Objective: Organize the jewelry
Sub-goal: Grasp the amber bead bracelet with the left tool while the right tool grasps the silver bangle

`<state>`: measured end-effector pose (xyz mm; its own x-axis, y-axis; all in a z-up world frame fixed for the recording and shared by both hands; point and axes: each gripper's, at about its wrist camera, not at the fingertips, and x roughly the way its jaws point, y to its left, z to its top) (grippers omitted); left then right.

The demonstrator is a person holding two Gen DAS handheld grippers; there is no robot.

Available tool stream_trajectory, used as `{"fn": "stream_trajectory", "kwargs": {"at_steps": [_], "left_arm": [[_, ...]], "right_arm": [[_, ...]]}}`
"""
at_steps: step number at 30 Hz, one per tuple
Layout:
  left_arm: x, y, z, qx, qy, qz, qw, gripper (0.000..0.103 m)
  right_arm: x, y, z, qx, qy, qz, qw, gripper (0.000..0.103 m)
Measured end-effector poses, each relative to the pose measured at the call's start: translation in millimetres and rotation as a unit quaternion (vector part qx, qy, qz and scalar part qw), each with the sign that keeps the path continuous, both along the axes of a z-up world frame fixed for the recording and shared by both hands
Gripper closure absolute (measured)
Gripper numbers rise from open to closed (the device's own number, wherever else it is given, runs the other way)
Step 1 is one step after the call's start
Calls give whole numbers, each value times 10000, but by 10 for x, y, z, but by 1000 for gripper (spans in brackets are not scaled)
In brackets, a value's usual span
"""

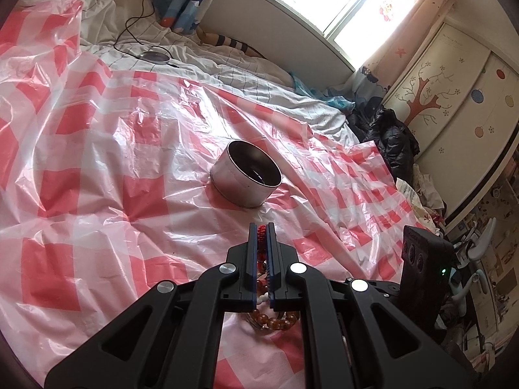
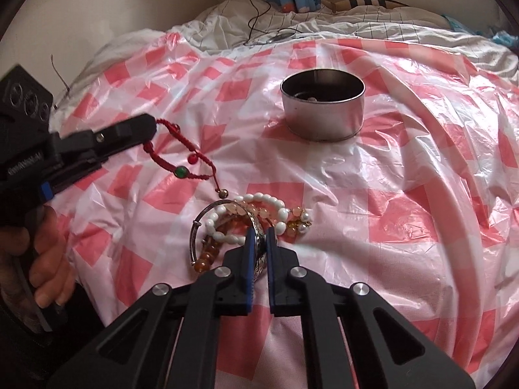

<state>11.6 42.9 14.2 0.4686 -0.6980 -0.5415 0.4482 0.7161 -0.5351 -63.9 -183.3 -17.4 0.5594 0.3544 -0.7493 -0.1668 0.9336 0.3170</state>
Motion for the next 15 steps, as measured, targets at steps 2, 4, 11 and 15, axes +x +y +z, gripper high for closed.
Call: {"fn": "stream_trajectory", "kwargs": {"at_steps": [2,4,11,15], "left_arm": [[8,2,9,-38,-2,-2,10000,99],[2,-2,24,-67,-14,-1,10000,99],[2,18,41,-124,-27,32,9999,99],[4,7,40,-91,-31,-1,10000,99]], "right_arm": [[-30,-76,62,385,-127,1,9992,96],[-50,-149,99,699,-189,-26,9974,96],[-60,-479,150,1735,-285,-338,9838,96],[-71,-675,162,2303,-358,-499,9712,96]]}}
